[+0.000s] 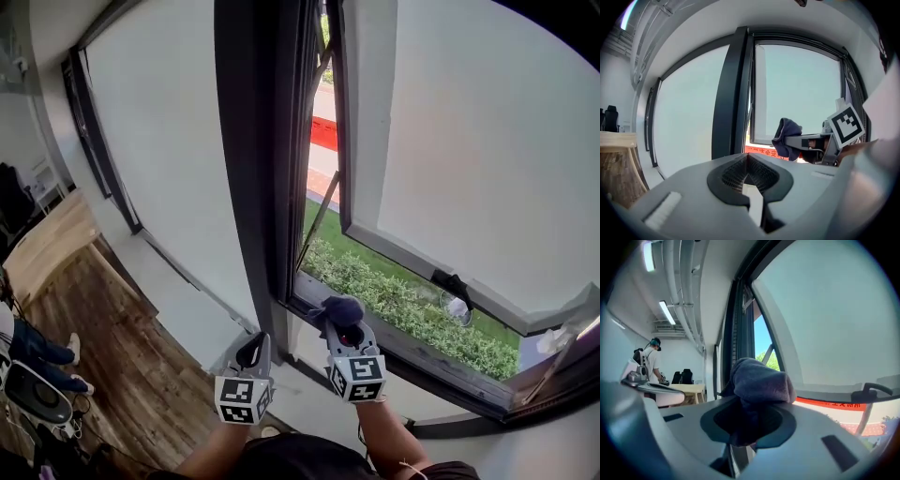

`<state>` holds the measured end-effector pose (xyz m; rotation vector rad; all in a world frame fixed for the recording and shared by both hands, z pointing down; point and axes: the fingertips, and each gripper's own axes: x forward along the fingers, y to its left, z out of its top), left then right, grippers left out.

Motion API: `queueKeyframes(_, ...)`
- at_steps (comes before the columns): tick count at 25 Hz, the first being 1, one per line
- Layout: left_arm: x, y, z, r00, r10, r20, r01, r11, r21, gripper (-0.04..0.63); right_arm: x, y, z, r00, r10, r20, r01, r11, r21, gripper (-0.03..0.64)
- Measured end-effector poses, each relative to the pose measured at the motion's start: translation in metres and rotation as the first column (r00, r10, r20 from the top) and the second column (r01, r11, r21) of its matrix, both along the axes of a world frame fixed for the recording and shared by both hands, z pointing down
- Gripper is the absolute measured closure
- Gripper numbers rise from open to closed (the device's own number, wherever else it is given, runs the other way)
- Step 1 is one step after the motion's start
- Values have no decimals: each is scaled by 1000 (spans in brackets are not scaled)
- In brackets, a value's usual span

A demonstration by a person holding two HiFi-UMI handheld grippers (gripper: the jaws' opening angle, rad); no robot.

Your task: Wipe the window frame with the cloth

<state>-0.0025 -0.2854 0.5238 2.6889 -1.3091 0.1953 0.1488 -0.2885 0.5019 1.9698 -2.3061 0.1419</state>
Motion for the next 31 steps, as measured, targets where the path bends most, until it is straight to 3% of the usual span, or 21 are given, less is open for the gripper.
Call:
queueKeyframes(7, 13, 1, -5, 999, 33, 8, -33, 999, 19, 589, 11, 46, 1, 997, 65, 32, -68, 993, 98, 537)
queueKeyframes(31, 11, 6, 1, 1000, 14, 8, -14, 1000, 2, 589, -5, 42, 4, 999, -7, 39, 4, 997, 81, 538)
